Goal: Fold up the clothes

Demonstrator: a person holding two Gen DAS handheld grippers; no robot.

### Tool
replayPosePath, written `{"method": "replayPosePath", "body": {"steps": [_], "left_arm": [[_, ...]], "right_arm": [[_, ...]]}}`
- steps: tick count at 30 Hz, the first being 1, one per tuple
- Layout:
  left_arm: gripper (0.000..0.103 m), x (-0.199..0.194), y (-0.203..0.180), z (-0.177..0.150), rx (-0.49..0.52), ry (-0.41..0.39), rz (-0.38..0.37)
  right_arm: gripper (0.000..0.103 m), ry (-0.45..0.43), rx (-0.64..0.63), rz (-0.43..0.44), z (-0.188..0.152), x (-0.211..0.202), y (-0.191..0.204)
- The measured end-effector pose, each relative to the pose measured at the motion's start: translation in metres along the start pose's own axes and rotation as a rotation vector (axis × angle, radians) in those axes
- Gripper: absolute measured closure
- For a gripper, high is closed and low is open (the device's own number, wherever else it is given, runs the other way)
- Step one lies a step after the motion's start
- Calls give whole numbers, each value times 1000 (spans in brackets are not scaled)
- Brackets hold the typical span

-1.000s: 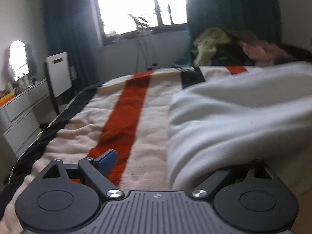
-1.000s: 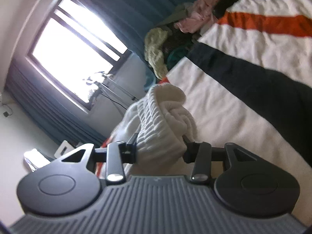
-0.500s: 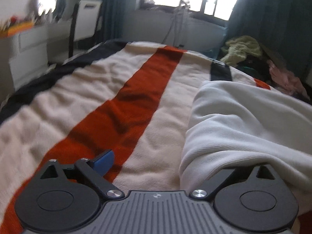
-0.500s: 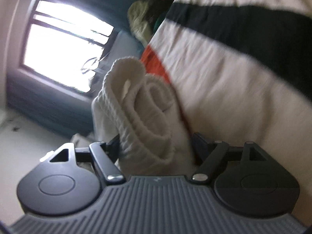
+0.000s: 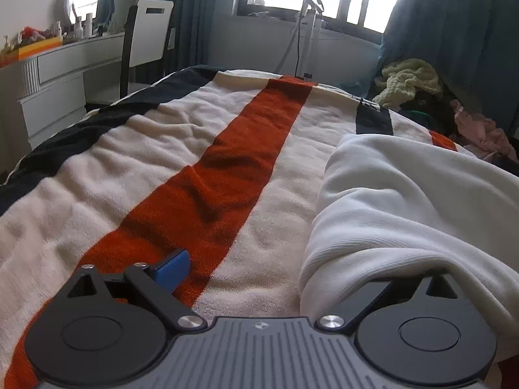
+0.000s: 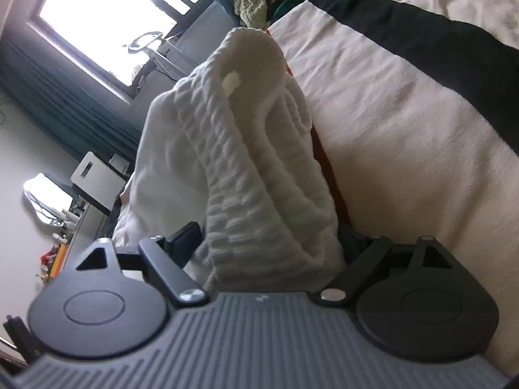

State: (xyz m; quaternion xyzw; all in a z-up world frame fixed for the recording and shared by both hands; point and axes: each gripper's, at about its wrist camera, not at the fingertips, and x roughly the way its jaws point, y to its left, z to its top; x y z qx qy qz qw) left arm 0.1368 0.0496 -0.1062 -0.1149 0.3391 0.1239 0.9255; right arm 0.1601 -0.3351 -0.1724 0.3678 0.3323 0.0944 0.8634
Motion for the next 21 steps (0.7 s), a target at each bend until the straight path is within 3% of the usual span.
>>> {"method": "replayPosePath", "body": {"steps": [2, 3, 5, 10, 13, 19, 21], "left_arm": [[7, -1, -1, 2, 3, 15, -10], [7, -1, -2, 3, 5, 22, -15], [14, -6, 7, 4, -46, 70, -110], [12, -15, 27, 7, -198, 194, -373], [0, 2, 25, 5, -283, 225, -472], [0, 34, 22, 1, -454, 285, -668], [3, 42, 15, -1, -421, 296, -660]], "right_arm": [[44, -11, -7, -12, 3, -3, 1], [50, -16, -11, -18, 4, -5, 1], [62, -55, -42, -24, 7, -14, 8], [68, -151, 30, -7, 17, -40, 5], [68, -179, 63, -29, 21, -45, -3], [68, -176, 78, -46, 19, -40, -10], [68, -170, 91, -46, 18, -39, -11]]}}
